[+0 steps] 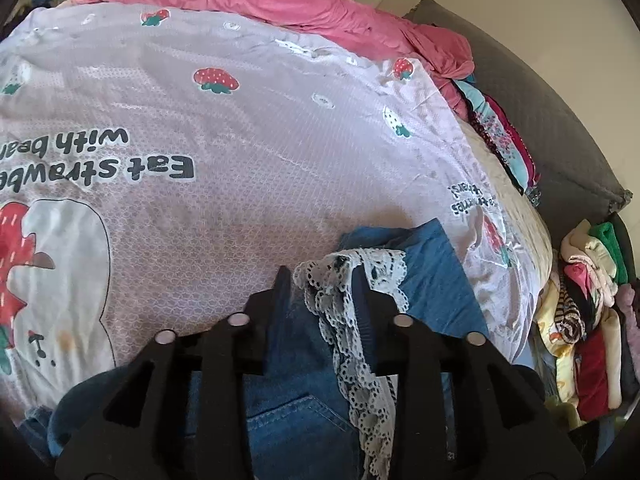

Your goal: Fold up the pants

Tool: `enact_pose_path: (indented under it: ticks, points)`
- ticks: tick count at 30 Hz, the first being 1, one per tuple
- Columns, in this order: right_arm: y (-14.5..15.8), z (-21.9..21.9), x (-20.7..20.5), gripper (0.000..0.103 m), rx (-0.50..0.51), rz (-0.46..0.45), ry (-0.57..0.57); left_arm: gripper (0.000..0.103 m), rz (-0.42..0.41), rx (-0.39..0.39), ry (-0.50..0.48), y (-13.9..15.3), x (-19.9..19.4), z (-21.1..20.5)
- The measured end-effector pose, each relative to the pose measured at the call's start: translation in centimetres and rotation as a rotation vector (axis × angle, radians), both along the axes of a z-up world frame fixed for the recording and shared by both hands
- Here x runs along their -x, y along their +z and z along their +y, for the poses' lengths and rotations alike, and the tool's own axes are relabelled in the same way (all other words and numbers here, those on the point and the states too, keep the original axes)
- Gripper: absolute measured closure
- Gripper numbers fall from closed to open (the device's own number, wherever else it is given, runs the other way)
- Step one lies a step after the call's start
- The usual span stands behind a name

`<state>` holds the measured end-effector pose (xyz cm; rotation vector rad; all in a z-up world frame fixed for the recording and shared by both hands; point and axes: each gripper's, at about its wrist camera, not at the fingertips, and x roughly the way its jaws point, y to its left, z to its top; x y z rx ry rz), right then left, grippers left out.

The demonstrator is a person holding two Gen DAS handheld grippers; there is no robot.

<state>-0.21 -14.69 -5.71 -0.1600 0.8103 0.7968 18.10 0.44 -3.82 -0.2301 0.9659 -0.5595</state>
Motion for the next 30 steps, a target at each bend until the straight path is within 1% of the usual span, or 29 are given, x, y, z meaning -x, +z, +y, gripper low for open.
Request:
enact_pose_path:
  ticks: [3,5,7,8,9,12,13,14,15,16,17,18,19,20,22,23,24,25,26,27,28,30]
  points:
    - [1.5,-2.0,-0.1,0.056,-0.122,0.017,-0.003,0.069,-0.016,0.001,0.001,0.6,0.3,0.2]
    - [2.3,-3.3,-0.2,0.054,-0.148,-0.013,-0.039,0.055,-0.015,0.013,0.001,0.8,0.3,0.2]
    - [3.1,-4.7,-0.6,0.052,-0.157,-0.032,-0.091,0.051,0.008,0.038,-0.011,0.5,-0.1,0.1]
    - [3.3,-5.7,-1.2,0.048,-0.162,-0.039,-0.131,0.051,0.028,0.055,-0.019,0.1,-0.5,0.0]
    - [3.4,-6.4,-1.5,0.047,-0.156,-0.044,-0.165,0.051,0.042,0.068,-0.023,-0.2,-0.7,-0.1]
    - [3.6,-8.2,-2.9,0.046,-0.093,-0.058,-0.293,0.051,0.114,0.131,-0.021,-1.7,-1.9,-0.4]
    - [3.5,-8.6,-3.2,0.044,-0.067,-0.058,-0.326,0.053,0.125,0.14,-0.028,-2.0,-2.0,-0.6]
    - [3.3,-9.0,-3.7,0.043,-0.029,-0.059,-0.362,0.06,0.133,0.147,-0.035,-2.3,-2.1,-0.9]
    - [3.2,-9.0,-3.9,0.043,-0.015,-0.051,-0.38,0.066,0.14,0.152,-0.04,-2.5,-2.2,-1.2]
    - [2.7,-9.3,-4.2,0.043,-0.018,-0.025,-0.387,0.075,0.144,0.15,-0.039,-2.8,-2.3,-1.5]
    - [2.2,-9.5,-4.2,0.043,-0.034,0.0,-0.39,0.082,0.137,0.142,-0.035,-2.9,-2.2,-1.7]
    - [1.6,-9.2,-4.5,0.043,-0.042,0.022,-0.392,0.085,0.131,0.139,-0.037,-2.8,-2.1,-1.8]
    - [1.0,-9.1,-4.6,0.043,-0.029,0.046,-0.399,0.089,0.119,0.143,-0.035,-2.6,-1.8,-1.8]
    - [0.4,-8.8,-4.7,0.043,0.0,0.062,-0.405,0.091,0.107,0.147,-0.034,-2.2,-1.6,-1.8]
    - [0.5,-8.8,-4.7,0.042,0.005,0.068,-0.406,0.091,0.065,0.146,-0.031,-0.9,-0.8,-1.6]
    - [0.7,-8.7,-4.7,0.04,0.005,0.063,-0.402,0.091,0.04,0.131,-0.033,-0.2,-0.3,-1.5]
    - [0.6,-8.5,-4.6,0.038,0.003,0.058,-0.396,0.091,0.012,0.101,-0.034,0.5,0.2,-1.6]
    - [0.7,-8.4,-4.5,0.037,0.005,0.055,-0.392,0.091,-0.026,0.039,-0.035,1.2,0.9,-1.8]
    - [0.5,-8.0,-4.3,0.036,0.021,0.049,-0.388,0.09,-0.044,-0.005,-0.036,1.4,1.1,-2.0]
    - [0.3,-7.9,-4.1,0.034,0.031,0.046,-0.382,0.089,-0.051,-0.032,-0.036,1.4,1.1,-2.2]
    - [0.3,-7.6,-4.1,0.031,0.042,0.043,-0.376,0.089,-0.04,-0.038,-0.032,0.8,0.7,-2.3]
    - [0.0,-6.9,-3.9,0.028,0.078,0.029,-0.368,0.084,-0.005,-0.061,-0.018,-0.6,0.0,-2.3]
